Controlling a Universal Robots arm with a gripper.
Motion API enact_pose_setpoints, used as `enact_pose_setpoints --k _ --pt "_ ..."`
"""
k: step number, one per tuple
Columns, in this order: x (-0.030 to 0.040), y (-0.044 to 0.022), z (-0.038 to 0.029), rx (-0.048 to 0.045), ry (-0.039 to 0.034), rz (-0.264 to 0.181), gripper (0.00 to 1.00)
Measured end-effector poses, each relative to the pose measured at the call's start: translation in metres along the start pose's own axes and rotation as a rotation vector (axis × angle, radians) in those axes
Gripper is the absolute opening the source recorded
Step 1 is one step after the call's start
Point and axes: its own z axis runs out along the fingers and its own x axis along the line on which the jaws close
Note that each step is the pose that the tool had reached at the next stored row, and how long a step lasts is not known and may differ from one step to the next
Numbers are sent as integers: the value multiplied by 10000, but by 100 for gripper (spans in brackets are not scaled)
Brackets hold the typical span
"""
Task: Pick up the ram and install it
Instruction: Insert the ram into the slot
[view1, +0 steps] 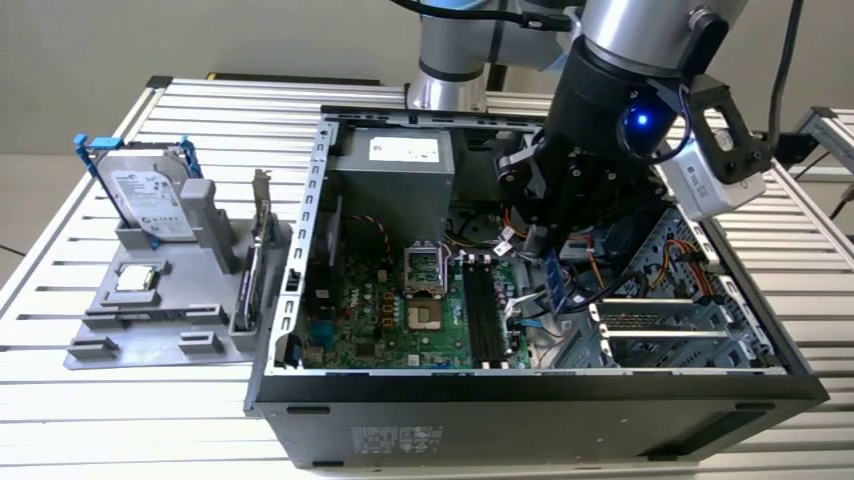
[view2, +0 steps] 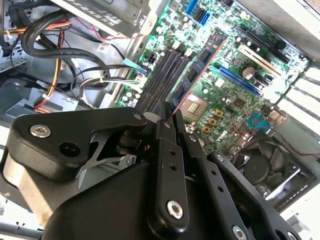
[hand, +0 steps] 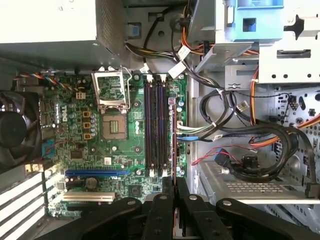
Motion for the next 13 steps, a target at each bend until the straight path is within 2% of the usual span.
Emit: enact_pose_setpoints --k 13 --pt "-2 2 65 103 -4 3 0"
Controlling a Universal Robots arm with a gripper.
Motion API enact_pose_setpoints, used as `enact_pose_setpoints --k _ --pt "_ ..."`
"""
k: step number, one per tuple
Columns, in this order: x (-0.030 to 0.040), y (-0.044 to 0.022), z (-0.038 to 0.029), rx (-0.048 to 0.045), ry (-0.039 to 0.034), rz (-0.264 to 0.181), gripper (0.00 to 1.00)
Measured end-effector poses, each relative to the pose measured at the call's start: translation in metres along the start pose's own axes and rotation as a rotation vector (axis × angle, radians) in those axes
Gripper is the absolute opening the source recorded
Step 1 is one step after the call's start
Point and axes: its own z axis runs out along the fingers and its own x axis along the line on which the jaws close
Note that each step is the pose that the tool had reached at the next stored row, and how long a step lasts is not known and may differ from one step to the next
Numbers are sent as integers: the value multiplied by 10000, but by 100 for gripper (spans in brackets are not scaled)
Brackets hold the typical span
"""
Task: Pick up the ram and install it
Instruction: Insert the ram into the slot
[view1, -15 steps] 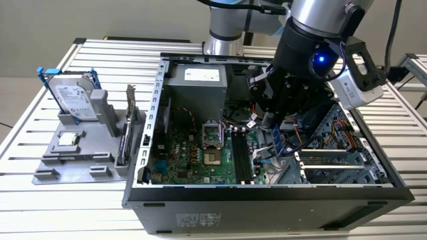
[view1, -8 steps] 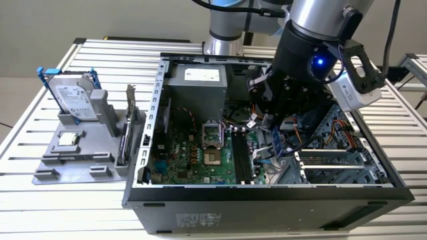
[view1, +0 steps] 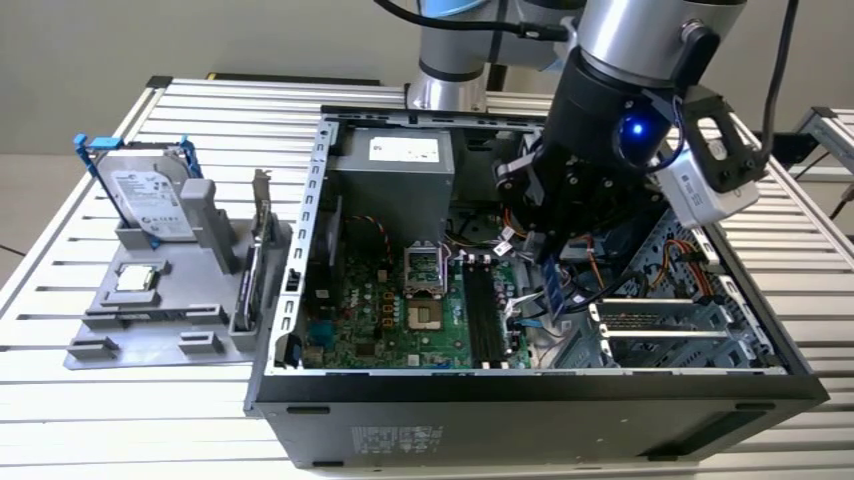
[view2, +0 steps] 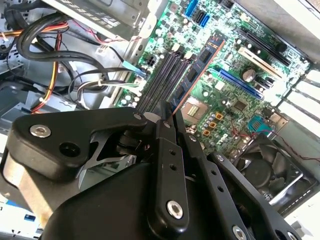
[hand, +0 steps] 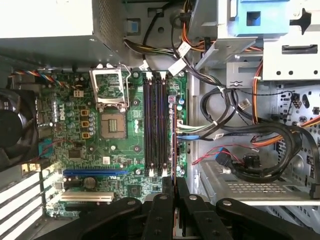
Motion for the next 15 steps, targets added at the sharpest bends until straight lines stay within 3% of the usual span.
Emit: enact_pose_setpoints --k 15 --pt "-1 4 49 119 -4 4 0"
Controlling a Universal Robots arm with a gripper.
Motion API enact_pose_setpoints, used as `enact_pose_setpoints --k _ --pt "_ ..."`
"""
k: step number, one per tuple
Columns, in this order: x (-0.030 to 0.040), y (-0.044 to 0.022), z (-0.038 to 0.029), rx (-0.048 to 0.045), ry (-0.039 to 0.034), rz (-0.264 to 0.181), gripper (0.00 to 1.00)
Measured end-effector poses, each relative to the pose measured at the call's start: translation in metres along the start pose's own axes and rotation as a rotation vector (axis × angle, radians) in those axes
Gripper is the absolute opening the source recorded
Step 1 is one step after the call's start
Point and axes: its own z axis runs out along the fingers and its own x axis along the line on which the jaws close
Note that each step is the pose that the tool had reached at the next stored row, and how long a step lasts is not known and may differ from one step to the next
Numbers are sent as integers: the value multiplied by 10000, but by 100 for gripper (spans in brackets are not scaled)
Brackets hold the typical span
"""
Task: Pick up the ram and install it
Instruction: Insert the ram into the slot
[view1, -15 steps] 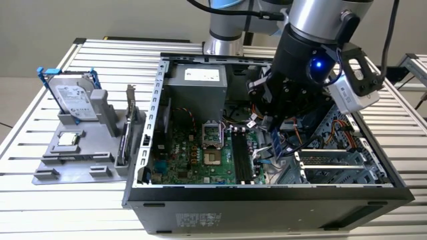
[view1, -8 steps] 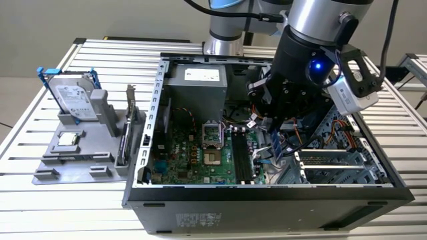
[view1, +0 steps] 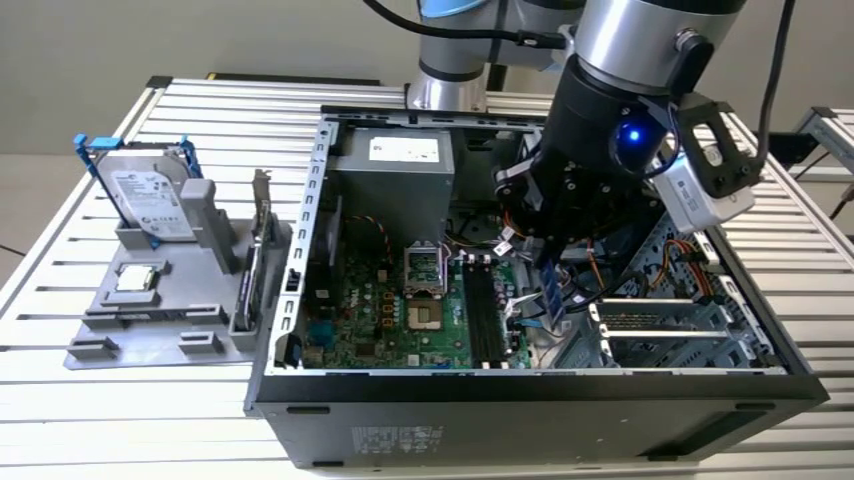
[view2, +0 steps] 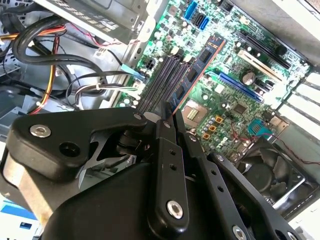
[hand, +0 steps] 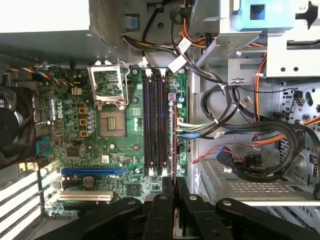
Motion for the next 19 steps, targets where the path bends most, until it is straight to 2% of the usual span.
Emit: enact_pose_setpoints --k 19 --pt "-1 13 62 180 -7 6 0"
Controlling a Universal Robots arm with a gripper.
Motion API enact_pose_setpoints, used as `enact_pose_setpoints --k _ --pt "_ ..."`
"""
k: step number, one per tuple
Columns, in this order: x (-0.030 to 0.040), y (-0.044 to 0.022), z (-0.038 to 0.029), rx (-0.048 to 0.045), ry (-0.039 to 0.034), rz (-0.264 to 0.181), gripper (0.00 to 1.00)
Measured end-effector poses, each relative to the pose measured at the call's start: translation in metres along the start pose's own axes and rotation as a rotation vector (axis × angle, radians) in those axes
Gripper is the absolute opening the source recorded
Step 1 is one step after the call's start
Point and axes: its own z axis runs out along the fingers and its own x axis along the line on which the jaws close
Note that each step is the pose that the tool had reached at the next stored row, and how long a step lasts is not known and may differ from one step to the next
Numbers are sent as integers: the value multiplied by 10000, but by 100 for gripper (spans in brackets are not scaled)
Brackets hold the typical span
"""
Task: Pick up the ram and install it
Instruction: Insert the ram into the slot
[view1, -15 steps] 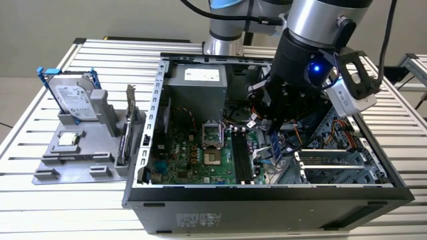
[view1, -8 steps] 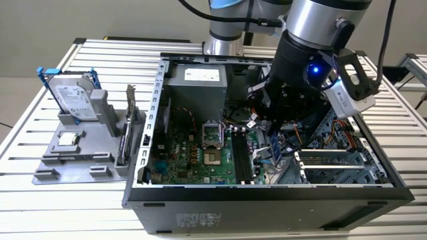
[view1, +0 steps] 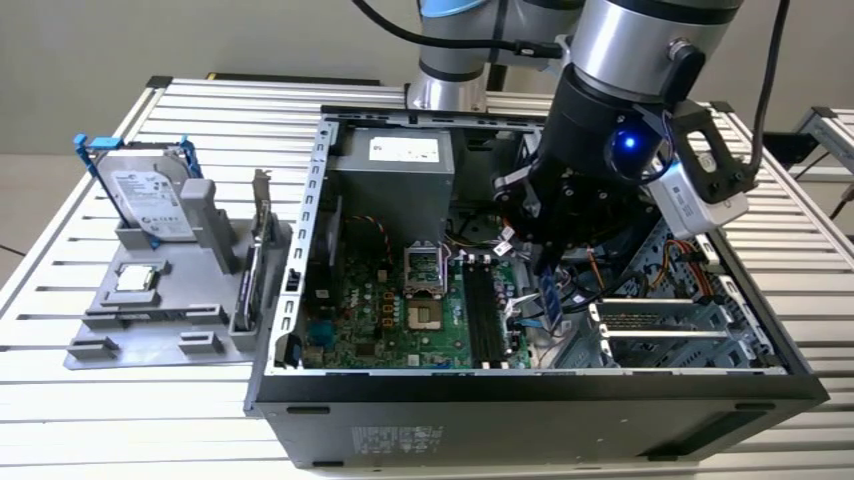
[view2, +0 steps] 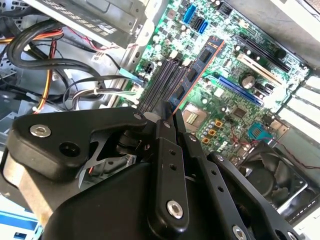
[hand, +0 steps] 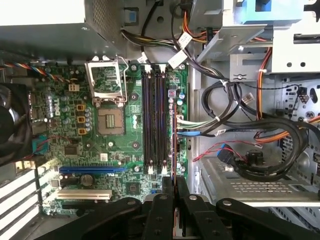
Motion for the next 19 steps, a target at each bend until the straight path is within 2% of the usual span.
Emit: enact_pose_setpoints --k 9,16,19 --pt "-1 2 18 14 -1 0 0" --pt "-2 9 75 91 -4 3 0" --pt "-3 10 91 94 -4 3 0"
